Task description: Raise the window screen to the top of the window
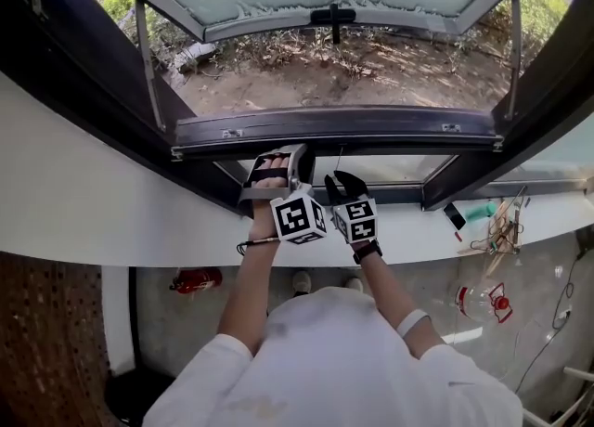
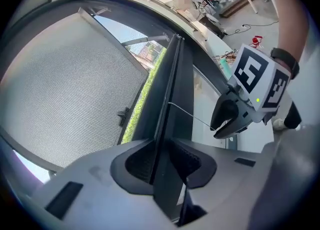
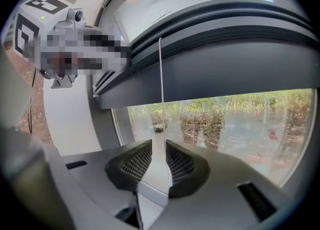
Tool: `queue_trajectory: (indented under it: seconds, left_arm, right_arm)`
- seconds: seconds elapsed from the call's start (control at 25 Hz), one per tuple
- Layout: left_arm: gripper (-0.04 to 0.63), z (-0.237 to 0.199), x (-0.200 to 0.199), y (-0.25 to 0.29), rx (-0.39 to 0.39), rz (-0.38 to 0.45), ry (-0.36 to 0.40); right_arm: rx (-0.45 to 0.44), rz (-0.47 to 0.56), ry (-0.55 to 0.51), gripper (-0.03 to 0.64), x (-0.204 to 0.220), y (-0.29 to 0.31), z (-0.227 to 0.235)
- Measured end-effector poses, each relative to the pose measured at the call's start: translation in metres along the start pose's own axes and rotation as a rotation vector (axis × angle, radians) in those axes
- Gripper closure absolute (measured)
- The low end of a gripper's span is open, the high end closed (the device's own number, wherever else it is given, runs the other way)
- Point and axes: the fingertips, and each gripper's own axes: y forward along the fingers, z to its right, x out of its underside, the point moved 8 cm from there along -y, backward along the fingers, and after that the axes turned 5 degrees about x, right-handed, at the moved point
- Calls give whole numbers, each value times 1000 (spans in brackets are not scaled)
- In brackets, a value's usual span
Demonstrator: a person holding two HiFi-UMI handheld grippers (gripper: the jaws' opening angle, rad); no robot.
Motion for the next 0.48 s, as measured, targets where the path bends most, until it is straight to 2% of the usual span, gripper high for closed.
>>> queue_trajectory:
  seconds: [0.04, 0.08, 0.24, 0.48]
  left_arm:
    - [515, 0, 0, 0, -1, -2, -2]
    - [515, 0, 0, 0, -2, -2, -6]
    - [515, -1, 0, 0, 6, -1, -16]
    - [515, -2, 1, 0, -2, 3, -18]
  right_arm:
    - [0, 3, 13, 540, 0, -2, -1]
    - [-1, 9, 36, 607, 0, -4, -1]
    - [-19, 23, 111, 612, 6, -11, 0]
    - [-29, 50, 85, 612, 13, -24, -1]
